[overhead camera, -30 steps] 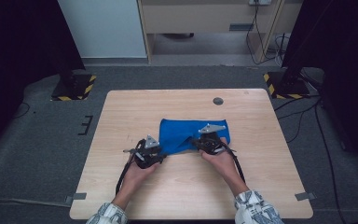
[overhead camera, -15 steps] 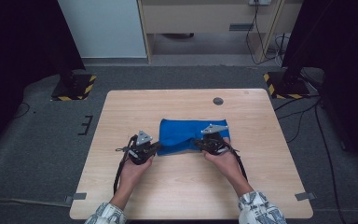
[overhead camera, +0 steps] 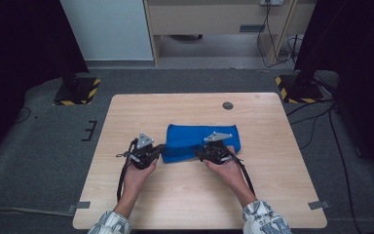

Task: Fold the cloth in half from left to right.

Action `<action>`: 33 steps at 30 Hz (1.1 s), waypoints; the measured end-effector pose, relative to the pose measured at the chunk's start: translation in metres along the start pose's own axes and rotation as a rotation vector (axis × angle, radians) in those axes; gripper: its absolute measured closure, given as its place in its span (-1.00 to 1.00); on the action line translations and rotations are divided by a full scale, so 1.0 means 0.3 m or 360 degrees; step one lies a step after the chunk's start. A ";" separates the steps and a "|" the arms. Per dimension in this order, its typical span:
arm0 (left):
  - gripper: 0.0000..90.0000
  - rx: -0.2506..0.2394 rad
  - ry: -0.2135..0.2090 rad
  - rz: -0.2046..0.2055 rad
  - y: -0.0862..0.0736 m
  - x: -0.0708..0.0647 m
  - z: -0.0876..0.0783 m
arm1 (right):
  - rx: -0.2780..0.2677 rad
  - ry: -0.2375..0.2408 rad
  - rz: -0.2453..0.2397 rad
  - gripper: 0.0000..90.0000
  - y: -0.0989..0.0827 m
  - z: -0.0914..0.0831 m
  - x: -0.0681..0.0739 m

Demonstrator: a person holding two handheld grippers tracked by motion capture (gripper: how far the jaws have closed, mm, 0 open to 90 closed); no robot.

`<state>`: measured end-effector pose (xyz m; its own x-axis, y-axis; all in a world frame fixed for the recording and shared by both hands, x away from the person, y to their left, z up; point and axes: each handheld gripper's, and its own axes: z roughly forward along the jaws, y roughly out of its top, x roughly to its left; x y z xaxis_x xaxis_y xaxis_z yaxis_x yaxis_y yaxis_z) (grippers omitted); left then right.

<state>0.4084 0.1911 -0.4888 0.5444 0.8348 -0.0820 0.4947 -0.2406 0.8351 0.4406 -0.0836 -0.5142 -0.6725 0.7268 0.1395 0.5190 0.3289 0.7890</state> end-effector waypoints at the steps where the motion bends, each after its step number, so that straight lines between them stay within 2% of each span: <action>1: 0.94 -0.0002 -0.0002 -0.0003 0.001 0.002 -0.002 | -0.0014 -0.0024 0.0014 0.35 -0.001 0.011 0.006; 4: 0.94 -0.0010 -0.0002 -0.0016 0.002 0.007 -0.005 | -0.0013 -0.0060 0.0004 0.42 -0.003 0.025 0.007; 8: 0.95 -0.0053 0.0004 -0.0066 0.007 0.023 -0.020 | -0.0010 -0.0101 0.0046 0.51 -0.010 0.042 -0.006; 15: 0.95 -0.0093 0.0008 -0.0132 0.011 0.054 -0.041 | -0.0010 -0.0119 0.0060 0.55 -0.018 0.029 -0.022; 19: 0.95 -0.0097 0.0013 -0.0128 0.012 0.053 -0.042 | -0.0028 -0.0115 0.0052 0.58 -0.017 0.006 -0.028; 20: 0.96 -0.0103 0.0017 -0.0125 0.015 0.049 -0.043 | -0.0048 -0.0102 0.0049 0.69 -0.012 -0.010 -0.026; 25: 0.95 -0.0121 0.0021 -0.0129 0.020 0.049 -0.051 | -0.0084 -0.0078 0.0044 0.73 0.004 -0.047 -0.025; 29: 0.96 -0.0136 0.0012 -0.0132 0.025 0.045 -0.055 | -0.0111 -0.0075 0.0023 0.74 0.024 -0.103 -0.027; 33: 0.96 -0.0147 0.0004 -0.0121 0.032 0.035 -0.059 | -0.0114 -0.0075 0.0015 0.74 0.030 -0.132 -0.028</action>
<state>0.4069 0.2061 -0.4720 0.5059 0.8501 -0.1460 0.4699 -0.1297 0.8731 0.4300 -0.1106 -0.4847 -0.6413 0.7579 0.1198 0.4850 0.2794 0.8287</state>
